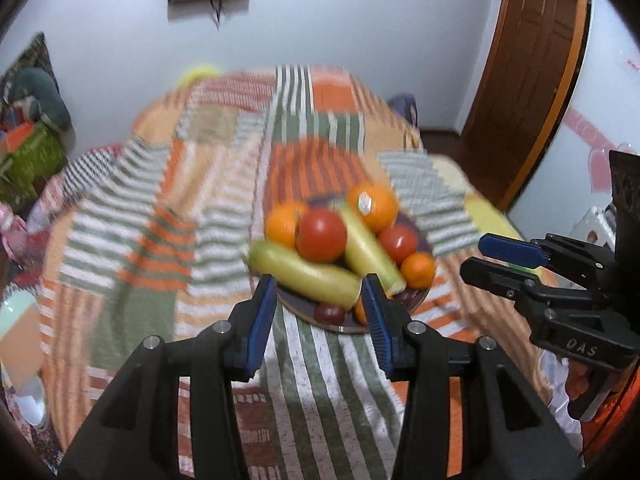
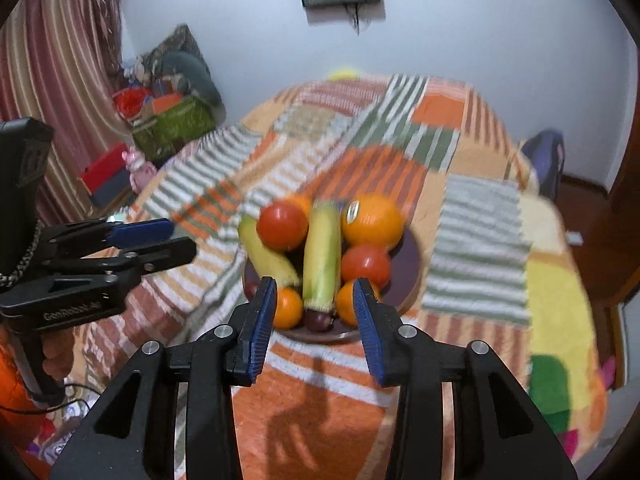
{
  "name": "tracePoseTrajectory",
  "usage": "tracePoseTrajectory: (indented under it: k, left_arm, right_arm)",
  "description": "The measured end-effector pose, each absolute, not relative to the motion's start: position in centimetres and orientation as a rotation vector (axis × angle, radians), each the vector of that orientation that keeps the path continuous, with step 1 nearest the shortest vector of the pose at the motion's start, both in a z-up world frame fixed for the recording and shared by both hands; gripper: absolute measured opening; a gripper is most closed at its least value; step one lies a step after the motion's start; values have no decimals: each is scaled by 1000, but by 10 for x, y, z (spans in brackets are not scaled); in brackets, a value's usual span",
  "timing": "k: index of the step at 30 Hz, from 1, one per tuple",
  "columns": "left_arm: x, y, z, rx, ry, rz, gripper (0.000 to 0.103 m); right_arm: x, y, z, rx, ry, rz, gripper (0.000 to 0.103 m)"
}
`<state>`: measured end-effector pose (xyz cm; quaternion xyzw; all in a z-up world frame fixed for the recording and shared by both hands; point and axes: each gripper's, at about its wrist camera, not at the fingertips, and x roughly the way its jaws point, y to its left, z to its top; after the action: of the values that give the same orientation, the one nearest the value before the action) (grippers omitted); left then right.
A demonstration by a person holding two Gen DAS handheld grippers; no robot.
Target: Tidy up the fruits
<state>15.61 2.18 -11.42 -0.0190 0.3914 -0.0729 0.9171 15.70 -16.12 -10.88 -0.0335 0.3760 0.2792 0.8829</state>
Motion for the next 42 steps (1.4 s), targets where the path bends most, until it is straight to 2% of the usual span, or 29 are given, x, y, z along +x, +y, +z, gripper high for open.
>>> tracePoseTrajectory:
  k: [8,11,18,20,22,26,28,35,37,39,42]
  left_arm:
    - [106,16,-32,-31,545,-93,44]
    - [88,13,-8,-32,459,-82,48]
    - [54,2,26,-4,311,-54,68]
    - [44,1,31,-8,289,-51,75]
    - [37,1,35,-13,270,-49,82]
    - [29,1,38,-10,243,-37,90]
    - [27,1,38,-10,235,-34,93]
    - [19,2,38,-17,226,-37,99]
    - [17,-1,37,-13,224,-37,100]
    - [16,-2,37,-11,221,-36,101]
    - [15,-3,35,-11,222,-40,101]
  right_arm:
    - [118,-181,-33,-23,532,542,36]
    - [103,-184,-14,-6,456,538,36]
    - [73,-185,13,14,324,525,37]
    - [66,-184,17,16,301,523,40]
    - [62,-184,18,16,280,514,49]
    - [57,-183,19,19,252,498,62]
    - [54,-184,20,24,238,487,74]
    - [48,-185,23,17,209,446,88]
    - [45,-186,22,18,205,433,97]
    - [42,-188,21,26,195,420,102]
    - [43,-188,21,29,196,414,102]
